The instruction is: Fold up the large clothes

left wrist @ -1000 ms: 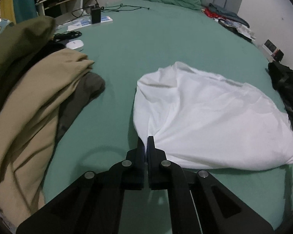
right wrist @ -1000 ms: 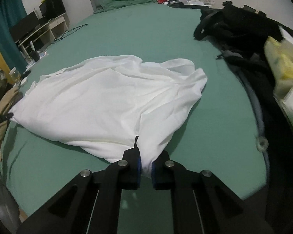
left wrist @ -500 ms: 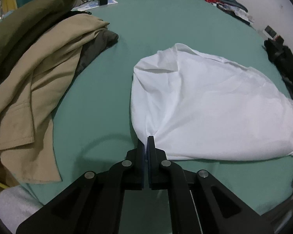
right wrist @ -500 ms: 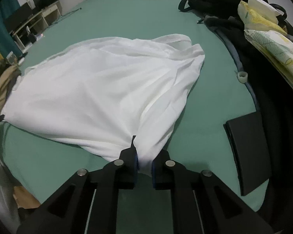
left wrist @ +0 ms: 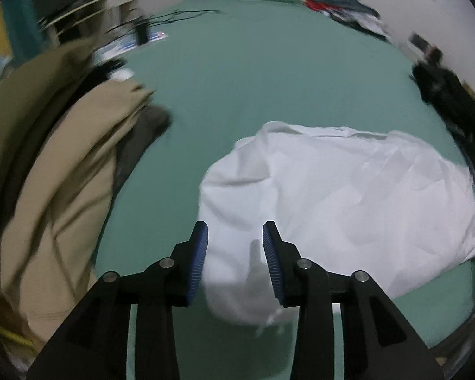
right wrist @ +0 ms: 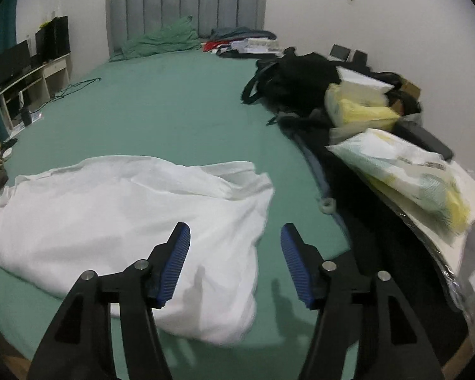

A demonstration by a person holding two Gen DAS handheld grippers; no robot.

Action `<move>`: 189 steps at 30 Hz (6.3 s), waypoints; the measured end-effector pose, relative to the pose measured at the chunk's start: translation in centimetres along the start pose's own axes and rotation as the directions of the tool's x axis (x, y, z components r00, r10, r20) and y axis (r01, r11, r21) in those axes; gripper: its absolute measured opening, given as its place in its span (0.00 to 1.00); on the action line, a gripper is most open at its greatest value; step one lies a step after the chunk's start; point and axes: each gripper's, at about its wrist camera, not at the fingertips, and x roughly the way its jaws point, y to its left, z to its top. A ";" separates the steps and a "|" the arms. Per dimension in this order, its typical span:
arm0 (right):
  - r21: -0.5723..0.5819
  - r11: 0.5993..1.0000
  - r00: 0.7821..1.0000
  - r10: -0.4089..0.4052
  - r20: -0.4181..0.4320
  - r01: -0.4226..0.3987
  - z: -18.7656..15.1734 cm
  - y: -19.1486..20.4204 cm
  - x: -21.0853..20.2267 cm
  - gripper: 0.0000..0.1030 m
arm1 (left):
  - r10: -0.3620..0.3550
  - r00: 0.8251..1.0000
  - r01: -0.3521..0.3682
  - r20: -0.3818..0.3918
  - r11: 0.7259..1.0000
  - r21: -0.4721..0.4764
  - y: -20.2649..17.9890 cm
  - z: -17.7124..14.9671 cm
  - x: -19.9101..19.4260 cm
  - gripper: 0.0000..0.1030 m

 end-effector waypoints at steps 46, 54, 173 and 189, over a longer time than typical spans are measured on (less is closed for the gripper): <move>0.091 0.935 0.875 0.354 -0.330 -0.344 8.1 3.0 17.5 0.58 | -0.033 0.993 0.049 -0.111 0.988 0.146 -11.5 10.8 11.9 0.37; -0.013 0.974 0.925 0.211 -0.317 -0.226 9.3 2.6 18.9 0.58 | 0.038 0.997 -0.029 -0.067 0.991 0.134 -12.0 13.2 12.8 0.37; 0.537 0.681 0.790 0.611 -0.042 -0.499 -1.4 0.8 10.1 0.88 | -0.188 0.982 0.188 -0.008 0.976 0.109 -20.8 -0.2 5.4 0.31; 0.326 0.753 0.786 0.616 -0.043 -0.572 3.1 7.8 6.9 0.18 | -0.207 0.976 0.216 -0.065 0.955 0.202 -21.7 1.2 6.4 0.31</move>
